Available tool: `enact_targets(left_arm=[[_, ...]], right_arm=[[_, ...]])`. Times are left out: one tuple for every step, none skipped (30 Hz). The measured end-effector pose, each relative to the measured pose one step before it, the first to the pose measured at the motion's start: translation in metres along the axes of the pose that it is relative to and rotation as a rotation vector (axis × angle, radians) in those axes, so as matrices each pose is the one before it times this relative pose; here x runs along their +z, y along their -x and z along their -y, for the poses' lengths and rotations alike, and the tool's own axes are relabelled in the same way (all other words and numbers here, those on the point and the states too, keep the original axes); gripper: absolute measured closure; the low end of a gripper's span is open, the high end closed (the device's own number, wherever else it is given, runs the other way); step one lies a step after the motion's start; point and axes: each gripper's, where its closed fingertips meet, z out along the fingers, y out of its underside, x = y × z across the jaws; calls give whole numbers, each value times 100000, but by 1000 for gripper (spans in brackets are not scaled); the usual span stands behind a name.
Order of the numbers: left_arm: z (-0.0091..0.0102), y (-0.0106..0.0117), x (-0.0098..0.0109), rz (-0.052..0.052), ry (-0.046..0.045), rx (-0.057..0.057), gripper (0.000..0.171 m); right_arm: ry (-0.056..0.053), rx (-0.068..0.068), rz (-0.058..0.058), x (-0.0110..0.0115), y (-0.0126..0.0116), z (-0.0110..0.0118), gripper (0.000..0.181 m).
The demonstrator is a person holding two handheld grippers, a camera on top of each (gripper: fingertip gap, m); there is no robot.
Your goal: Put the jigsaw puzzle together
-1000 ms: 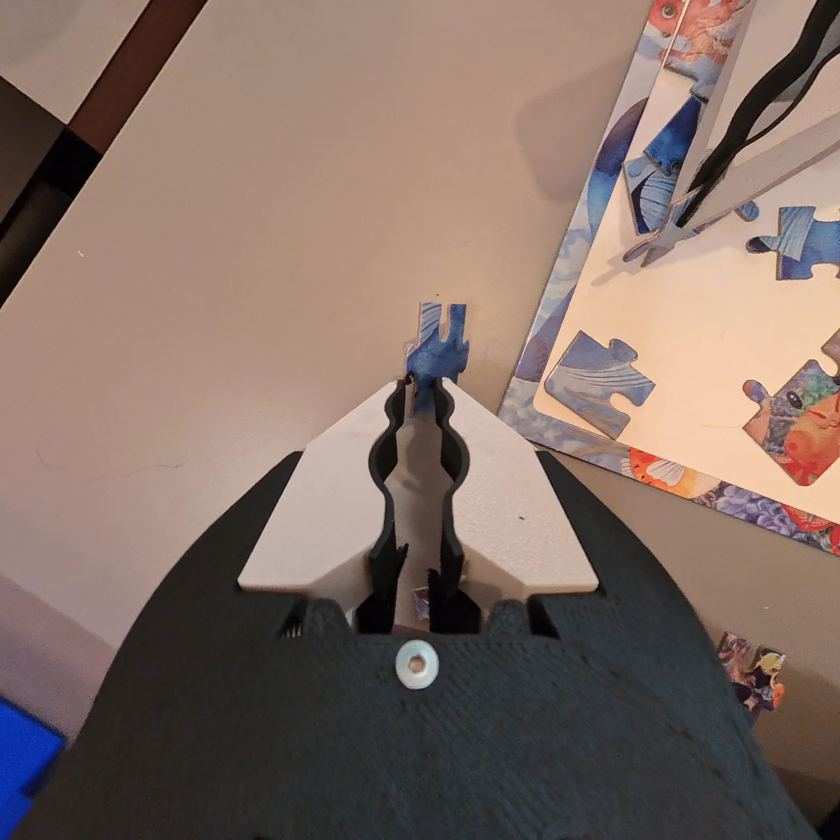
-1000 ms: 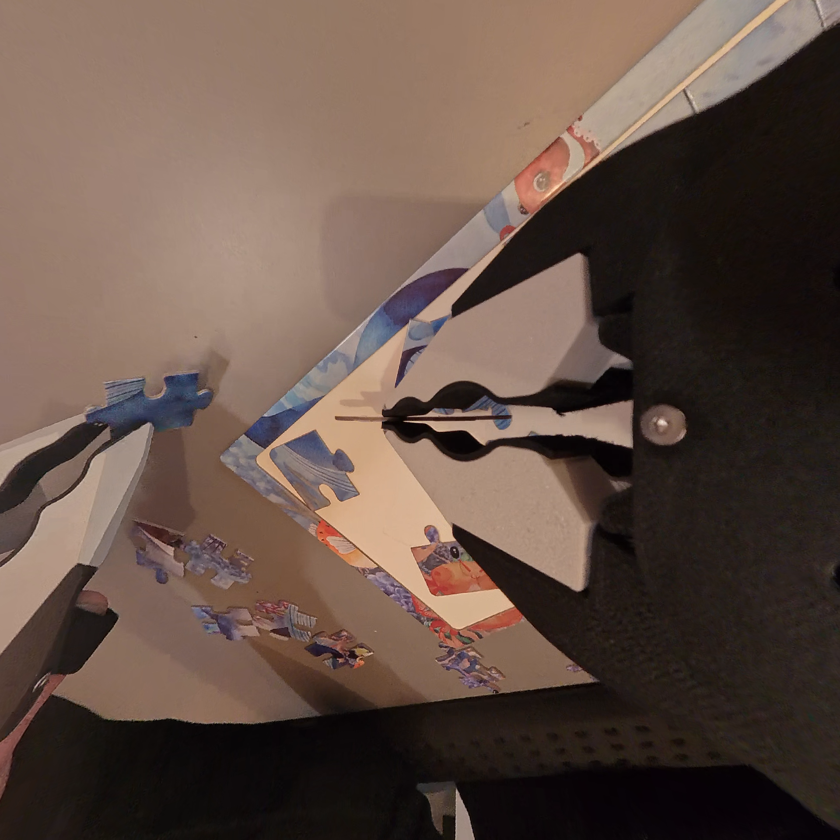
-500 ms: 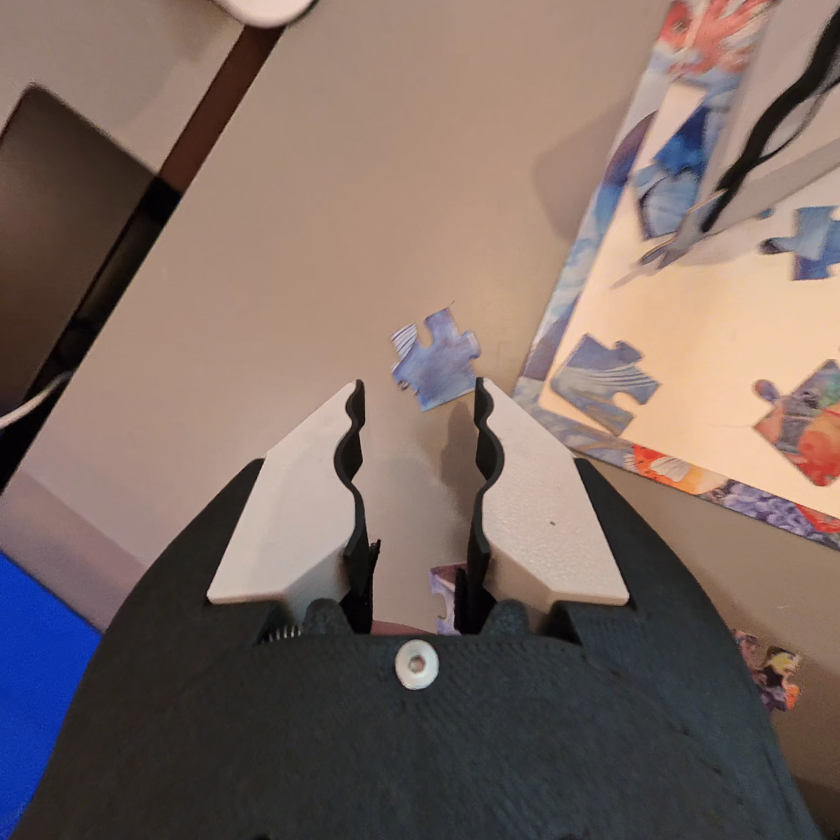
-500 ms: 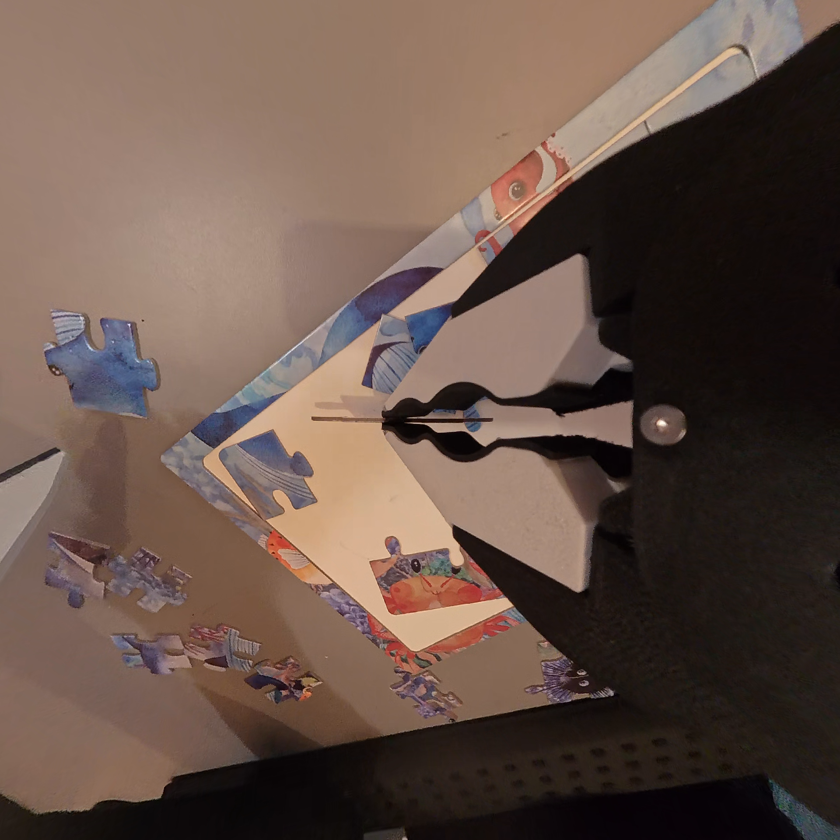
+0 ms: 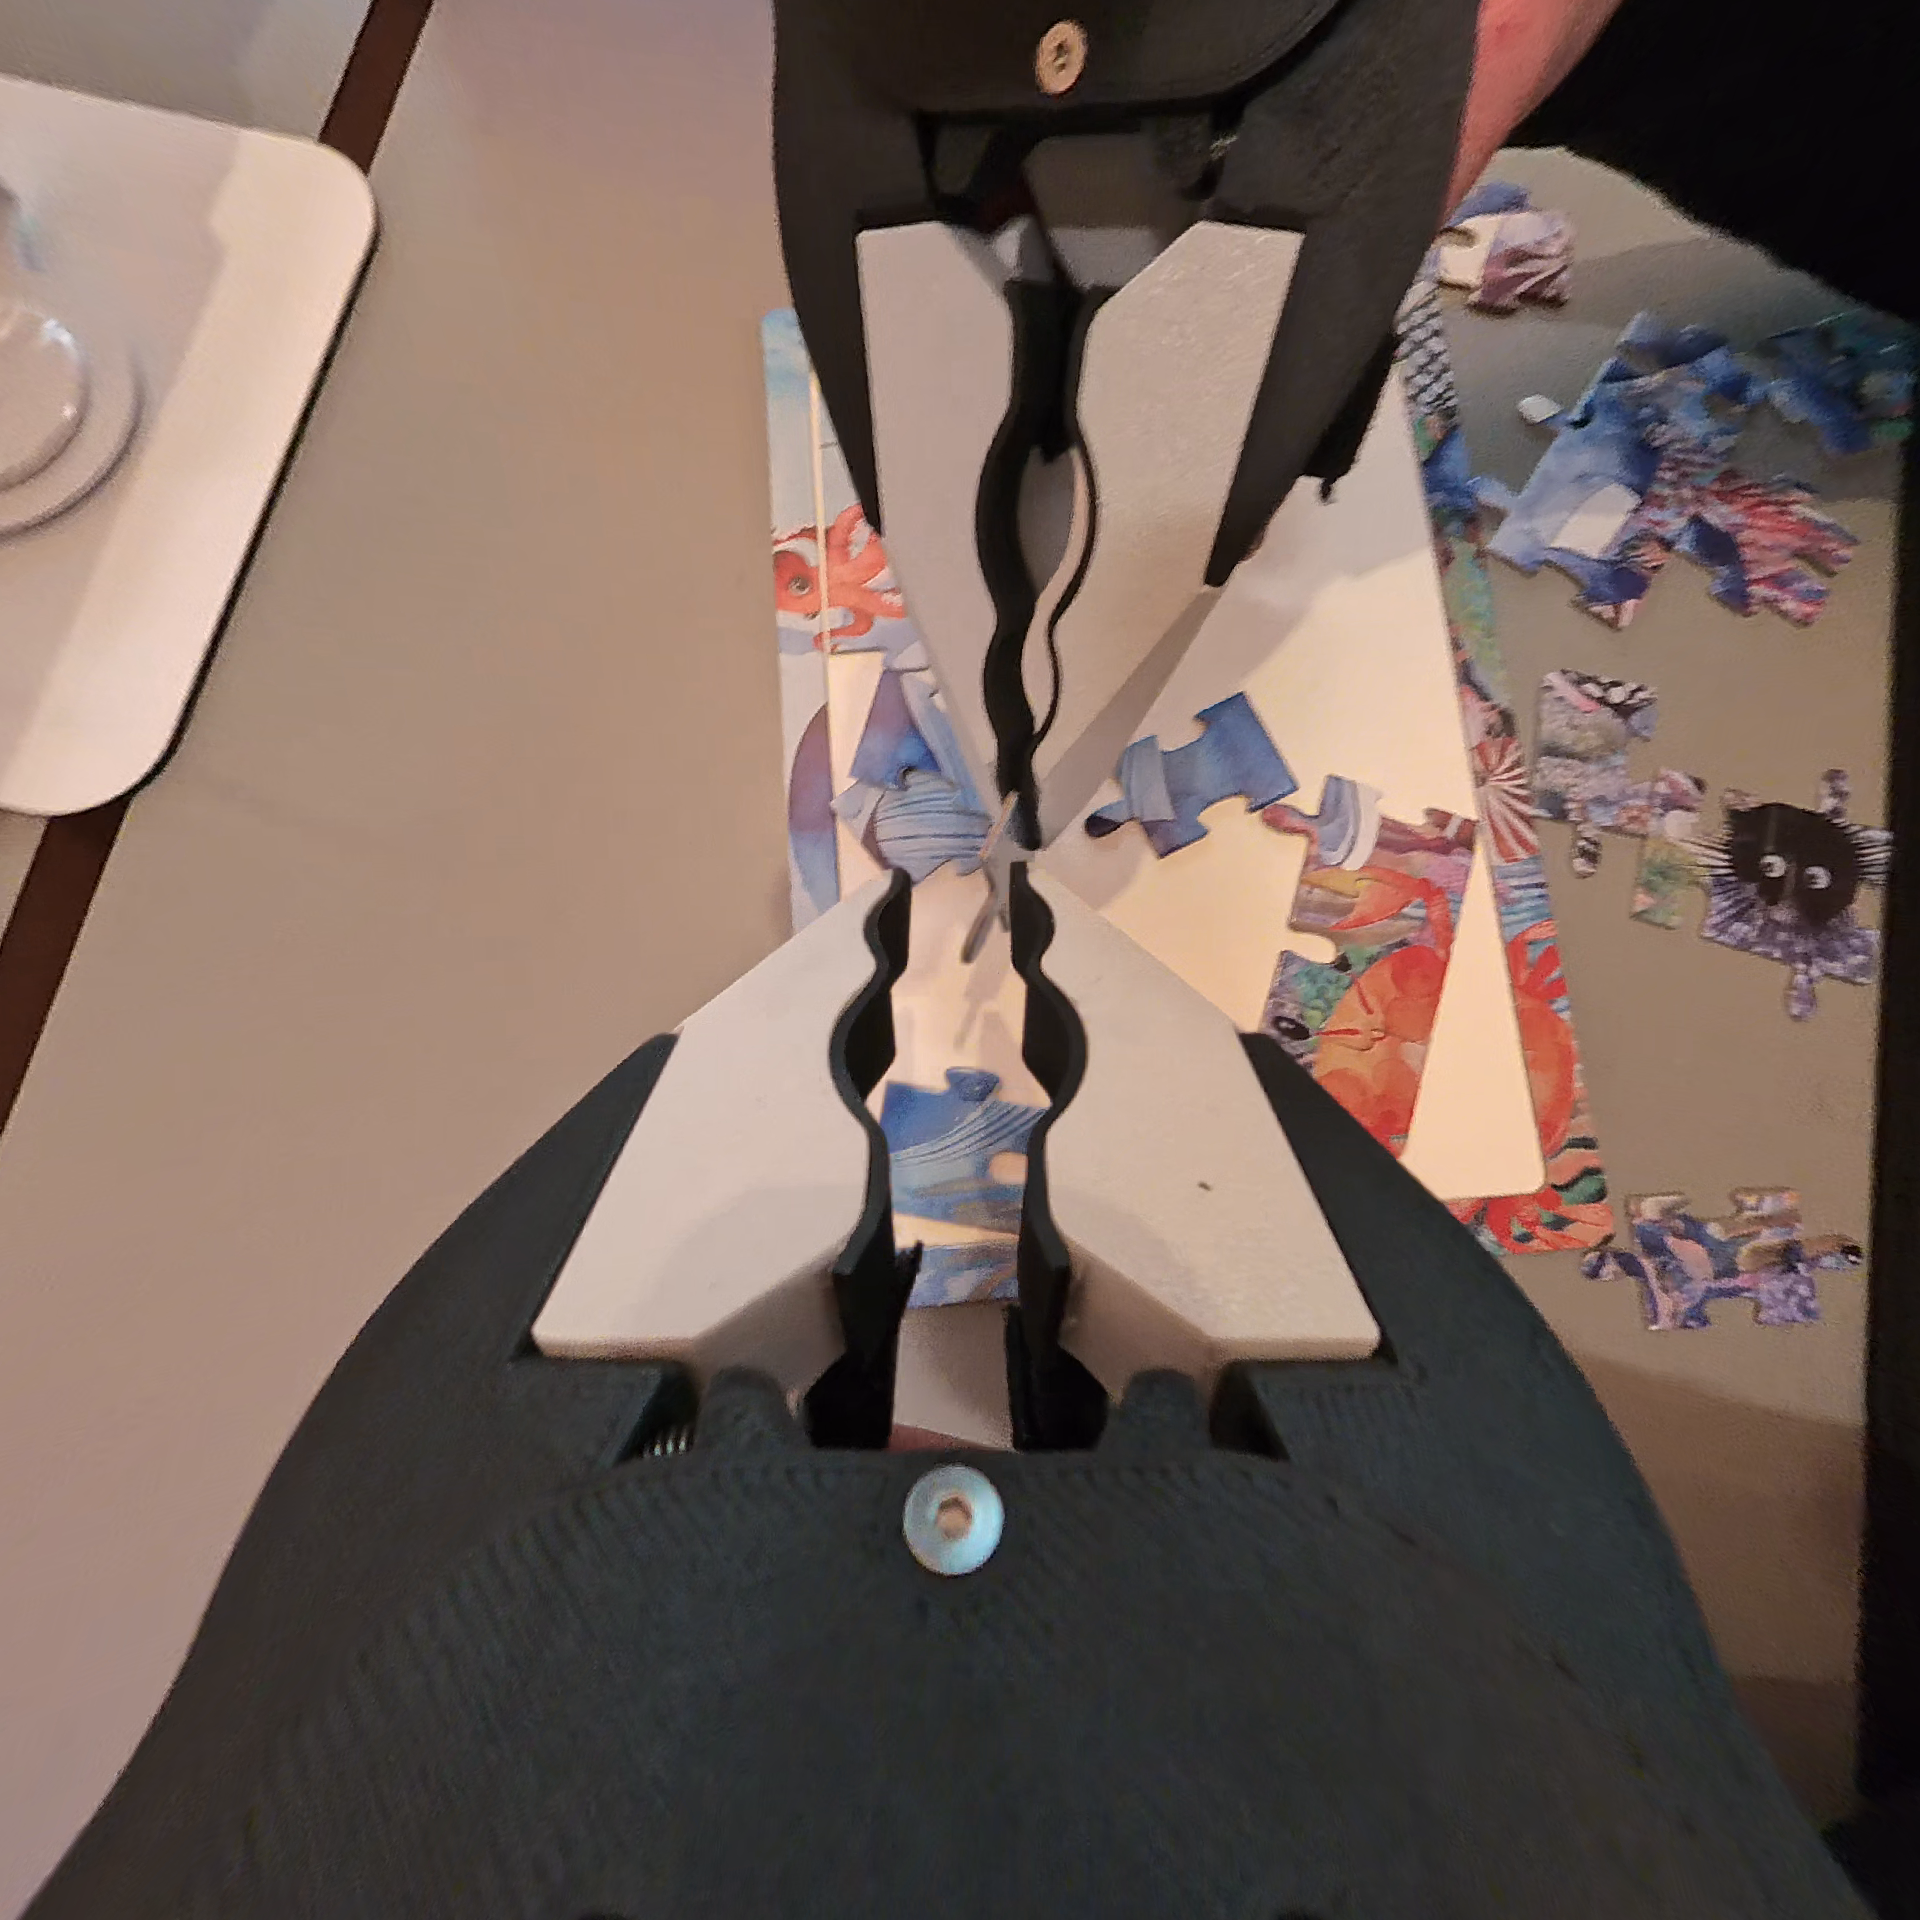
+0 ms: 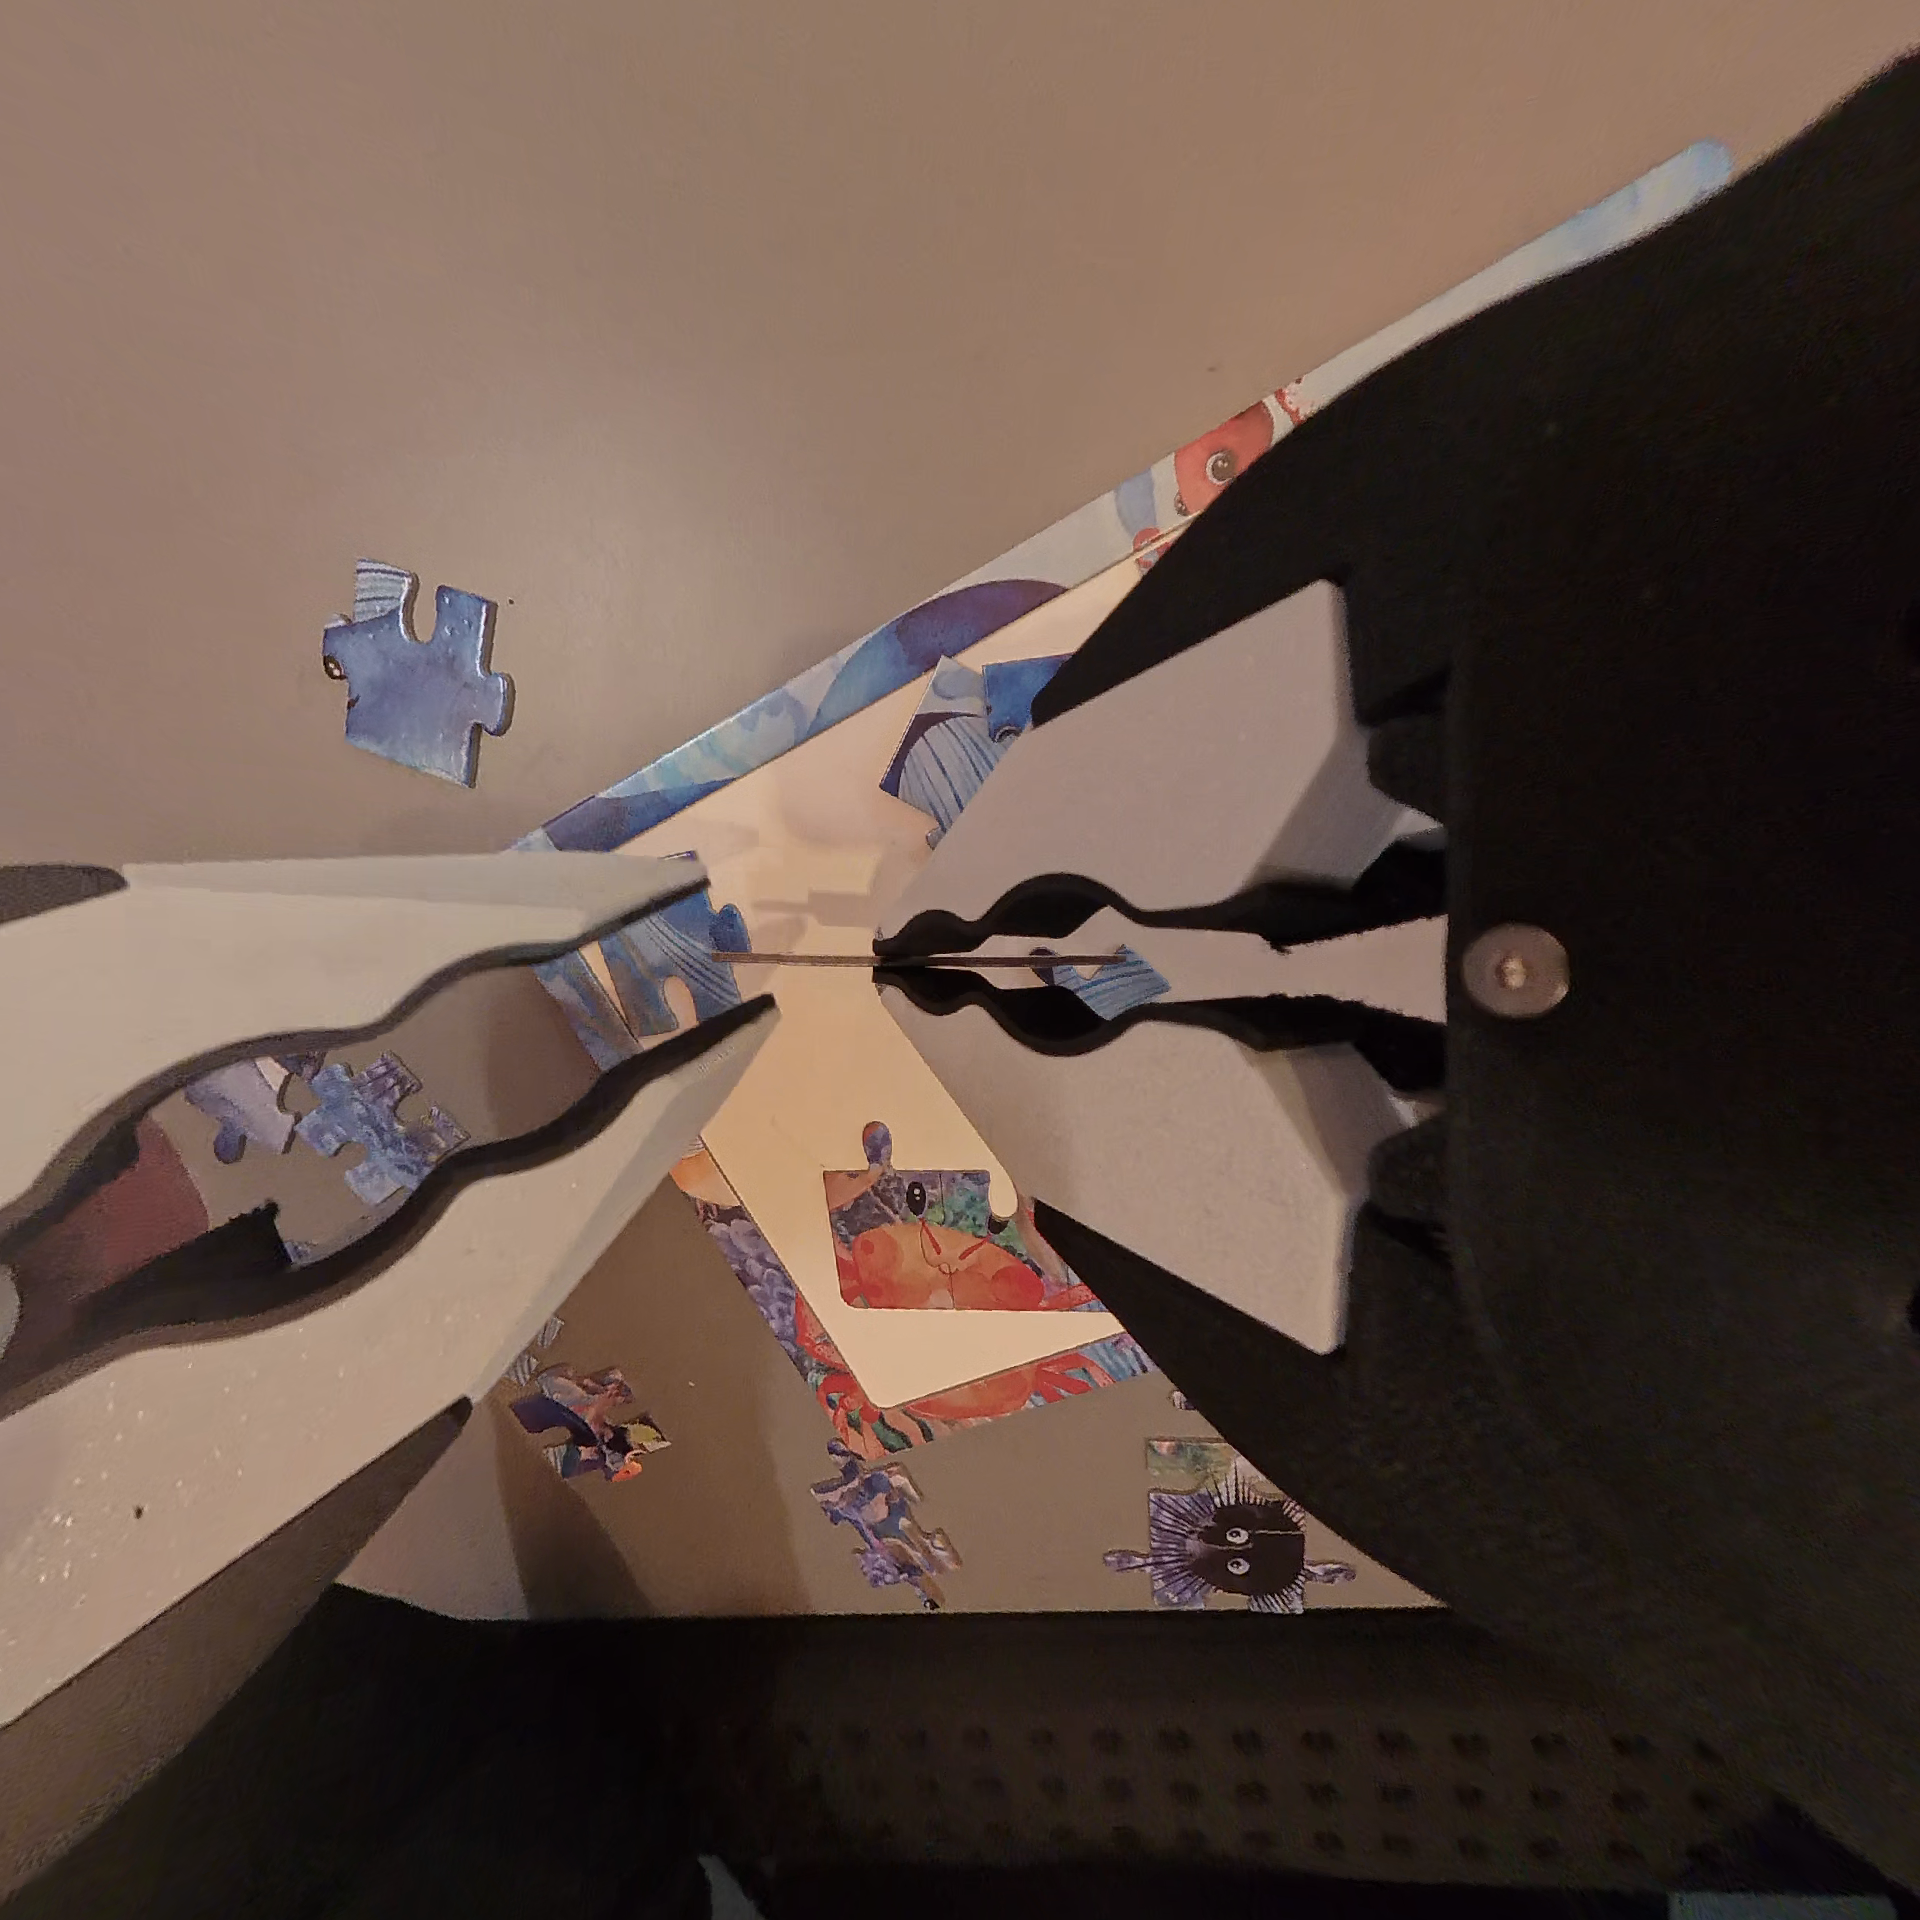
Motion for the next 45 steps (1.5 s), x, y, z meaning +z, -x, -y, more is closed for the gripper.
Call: enact_targets(left_arm=[[124,-208,42,-1099,-538,194,156],[-22,-12,93,-89,324,0,158],[-80,-16,151,-188,647,31,160],[-18,-133,175,-734,300,383,162],[73,-204,149,-1147,-183,253,164],[65,-190,107,-893,111,442,169],[30,-84,58,-255,255,497,170],[38,-44,-3,-327,-196,172,170],[62,0,-76,-253,-651,-43,171],[39,105,-124,148,-822,-261,171],[63,148,-160,306,-1051,-431,171],[49,160,-187,270,-1204,-601,171],[-19,289,-214,953,-934,-741,171],[-62,300,-210,856,-786,-959,171],[-56,259,-220,597,-974,-946,171],[6,246,-247,491,-1359,-832,171],[119,243,-256,441,-1929,-1015,171],[197,200,-266,32,-2347,-1262,171],[266,146,-248,-226,-2659,-1024,171],[278,58,-203,-641,-2659,-822,171],[250,-31,-160,-1024,-2402,-762,171],[242,-25,-116,-916,-2259,-629,171],[280,-11,-113,-880,-2376,-725,171],[261,-13,-84,-924,-2097,-858,171],[134,1,-72,-625,-1328,-495,171],[13,47,-49,-182,-681,-303,171],[41,-6,-45,-517,-793,-500,171],[43,-51,-36,-864,-815,-742,171],[-43,102,-38,90,-241,-819,171],[-39,189,-62,502,-255,-795,171],[-23,66,-69,-219,-483,-843,171],[-66,-15,-56,-457,-187,-640,171],[-235,55,-23,-53,803,-566,171],[-282,133,9,558,1183,-287,171],[-230,158,17,551,887,-383,171],[-172,123,33,211,585,-617,171],[-72,110,-3,294,41,-180,171],[-8,40,-7,64,-112,-222,171],[-60,66,-12,235,293,-237,170],[-120,74,3,360,593,-31,171],[-94,82,-17,341,312,53,170],[-35,21,-27,-49,28,-193,170],[-17,34,-19,277,124,222,170],[-38,31,-17,347,439,419,170],[-58,-36,-13,76,506,285,170]], right_arm=[[-133,-389,-190,-75,-2,25,181],[-634,-528,-19,-100,36,94,181],[-723,-354,611,-104,132,130,181],[-650,-568,785,-96,171,123,181],[-357,-582,-311,-92,24,90,181],[79,-218,-810,-55,-82,8,181],[694,95,-221,2,-26,-103,181],[60,-76,-10,-8,0,-32,181],[-591,319,-319,-35,-81,70,181],[-1144,562,-251,-65,-99,170,181],[-1517,480,-454,-126,-136,224,180],[-1959,986,-484,-194,-165,318,176],[-1964,1442,-49,-251,-120,302,167],[-1607,993,-7,-286,-132,216,163],[-1420,686,-823,-298,-259,152,160],[-1421,1122,-987,-321,-346,118,157],[-1561,1566,-269,-310,-304,112,157],[-1627,1689,430,-293,-236,92,158],[-1850,1647,458,-262,-236,112,161],[-1599,1937,622,-198,-225,68,162],[-950,1904,1112,-117,-150,-17,162],[-708,1339,1108,-46,-84,-36,162],[-526,850,835,18,-57,-48,164],[363,731,612,80,-38,-133,164],[175,-47,221,89,-26,-53,164],[-611,-431,470,72,66,91,165],[-1404,-443,745,41,132,231,170],[-1661,-32,506,7,87,280,173],[-1209,82,422,3,50,202,176],[-905,-80,517,-8,48,128,177],[-773,246,902,-14,93,91,178],[-931,348,643,-31,41,122,178],[-698,528,733,-46,63,108,178],[-939,267,568,-64,60,137,179],[-882,224,610,-41,75,142,179],[-775,173,465,-38,61,128,179],[-673,125,147,-21,19,113,180],[-355,-54,-153,-6,-12,63,180],[-463,-169,-298,7,-27,87,180],[-639,-7,53,-6,19,118,180],[-388,22,495,29,89,70,180],[84,-128,201,28,65,6,180],[201,-230,-296,39,-1,-5,180],[462,-145,36,49,52,-52,180],[676,-256,40,46,63,-85,180]])
